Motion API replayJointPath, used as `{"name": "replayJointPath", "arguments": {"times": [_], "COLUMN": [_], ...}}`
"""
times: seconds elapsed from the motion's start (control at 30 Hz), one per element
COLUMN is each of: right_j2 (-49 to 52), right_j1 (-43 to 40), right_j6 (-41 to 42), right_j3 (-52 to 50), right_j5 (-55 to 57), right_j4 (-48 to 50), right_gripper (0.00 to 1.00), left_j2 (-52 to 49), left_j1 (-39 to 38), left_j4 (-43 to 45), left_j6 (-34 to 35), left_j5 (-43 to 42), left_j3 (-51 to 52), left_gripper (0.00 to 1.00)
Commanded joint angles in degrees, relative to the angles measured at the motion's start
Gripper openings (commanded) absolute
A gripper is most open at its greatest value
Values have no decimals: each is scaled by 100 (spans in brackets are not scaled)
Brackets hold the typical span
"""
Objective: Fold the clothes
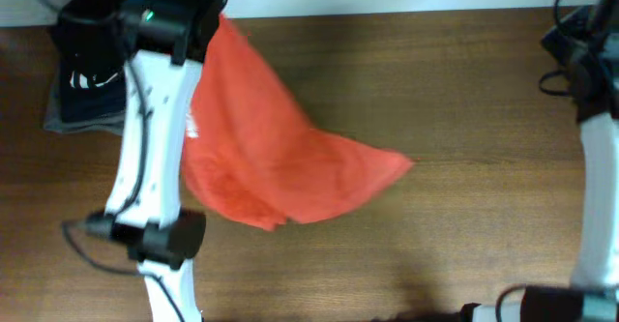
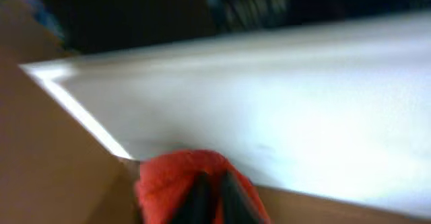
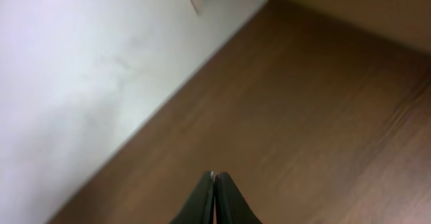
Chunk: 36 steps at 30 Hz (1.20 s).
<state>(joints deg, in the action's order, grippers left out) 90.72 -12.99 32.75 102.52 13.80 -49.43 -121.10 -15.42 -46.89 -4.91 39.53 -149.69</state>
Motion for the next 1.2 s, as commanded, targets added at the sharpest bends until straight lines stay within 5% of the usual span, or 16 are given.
{"name": "replayJointPath", "arguments": {"times": [0.0,0.17,0.23,0.53,0.67,0.77,0.93,1.17], "right_j2": [162,162,157,160,160,160,160,234], "right_j1": [-15,-15,-15,-15,-15,-15,-15,-15], "right_j6": [-122,-407,-479,-1005,-1005,-1003,-1001,-1003], "right_j3": [68,68,68,66,66,61,-24,-133], "right_j5": [-7,-39,-122,-1473,-1764,-1884,-2074,-2070], "right_j4": [11,-83,-221,-833,-1137,-1220,-1325,-1364], "right_gripper": [20,64,75,87,98,99,99,99], "left_j2": [-337,-621,-619,-575,-575,-575,-531,-476], "left_j1": [173,153,81,20,17,20,87,76], "left_j4": [46,-267,-621,-3353,-4365,-4957,-4983,-4983], "left_j6": [31,31,144,2299,2437,2544,2872,3340], "left_j5": [-1158,-1493,-1491,-1609,-2638,-2671,-3849,-2765], "left_j3": [-20,-20,-20,-26,-26,-24,225,544], "left_gripper": [47,99,99,99,99,95,94,94]}}
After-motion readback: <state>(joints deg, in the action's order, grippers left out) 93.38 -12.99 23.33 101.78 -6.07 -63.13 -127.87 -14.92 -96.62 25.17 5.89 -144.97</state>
